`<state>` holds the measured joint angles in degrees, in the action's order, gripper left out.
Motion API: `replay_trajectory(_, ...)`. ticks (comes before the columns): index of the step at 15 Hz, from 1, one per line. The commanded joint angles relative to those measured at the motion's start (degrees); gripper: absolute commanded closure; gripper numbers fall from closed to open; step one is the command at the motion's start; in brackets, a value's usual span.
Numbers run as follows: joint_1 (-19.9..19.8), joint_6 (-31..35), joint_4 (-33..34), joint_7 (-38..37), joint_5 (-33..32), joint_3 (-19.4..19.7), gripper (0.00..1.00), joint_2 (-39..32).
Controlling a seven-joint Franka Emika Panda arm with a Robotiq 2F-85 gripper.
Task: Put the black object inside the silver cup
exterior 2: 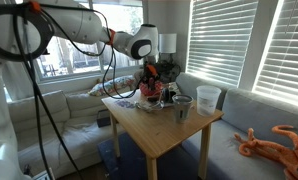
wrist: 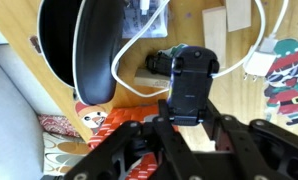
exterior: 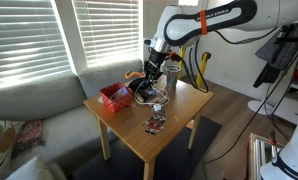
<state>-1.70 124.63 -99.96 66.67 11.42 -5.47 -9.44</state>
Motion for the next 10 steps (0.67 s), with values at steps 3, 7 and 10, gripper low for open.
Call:
replay_trajectory(3,-2.2,6.3,-8.7,1.8,7.8,3.3,0.88,11.2)
replay_trajectory(7,-3.8,14.3,-13.4,3.0,14.5,8.8,0.88,16.7)
replay_trajectory(10,-4.0,19.7,-16.4,3.8,19.5,13.2,0.88,18.5)
